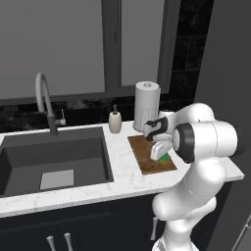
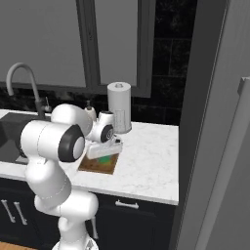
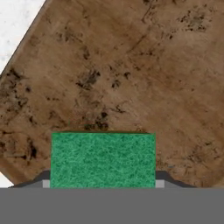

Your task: Pick up the sponge from the counter and clean the cutting board by briefly scrubbing or pressing down on the cutting board. Once finished, release the sponge.

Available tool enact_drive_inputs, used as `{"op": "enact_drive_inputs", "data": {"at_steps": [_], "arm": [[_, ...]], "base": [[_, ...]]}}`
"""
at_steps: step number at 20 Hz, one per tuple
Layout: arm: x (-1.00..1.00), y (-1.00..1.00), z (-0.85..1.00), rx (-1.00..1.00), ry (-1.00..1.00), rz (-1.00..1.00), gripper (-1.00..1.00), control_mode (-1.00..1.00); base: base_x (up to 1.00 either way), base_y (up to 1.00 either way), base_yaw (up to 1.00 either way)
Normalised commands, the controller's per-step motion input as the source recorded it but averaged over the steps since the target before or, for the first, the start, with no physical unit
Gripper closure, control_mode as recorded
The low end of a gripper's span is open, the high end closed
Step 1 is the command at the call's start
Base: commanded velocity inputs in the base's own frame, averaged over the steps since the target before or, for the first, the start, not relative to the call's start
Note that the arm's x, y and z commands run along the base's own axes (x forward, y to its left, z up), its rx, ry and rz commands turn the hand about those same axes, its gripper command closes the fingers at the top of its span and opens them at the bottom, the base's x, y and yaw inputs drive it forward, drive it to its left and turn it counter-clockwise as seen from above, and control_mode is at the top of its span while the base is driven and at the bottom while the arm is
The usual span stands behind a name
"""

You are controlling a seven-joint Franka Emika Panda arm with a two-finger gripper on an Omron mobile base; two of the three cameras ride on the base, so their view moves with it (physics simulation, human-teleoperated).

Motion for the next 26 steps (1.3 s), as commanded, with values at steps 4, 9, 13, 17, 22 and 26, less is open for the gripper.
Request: {"op": "enact_drive_inputs", "data": {"at_steps": [4, 9, 13, 17, 22, 26], "arm": [[-0.54, 0.14, 0.00, 0.00, 0.07, 0.13, 1.00, -1.00], [-0.10, 0.19, 0.00, 0.00, 0.00, 0.08, 1.00, -1.00], [0.39, 0.17, 0.00, 0.00, -0.07, 0.02, 1.00, -1.00], [0.70, 0.13, 0.00, 0.03, -0.05, 0.00, 1.00, -1.00], [0.90, 0.09, 0.00, 0.04, -0.05, 0.00, 1.00, -1.00], [0.94, 0.10, 0.00, 0.04, -0.06, 0.00, 1.00, -1.00]], "base": [[0.00, 0.00, 0.00], [0.00, 0.00, 0.00], [0.00, 0.00, 0.00], [0.00, 0.00, 0.00], [0.00, 0.00, 0.00], [0.00, 0.00, 0.00]]}}
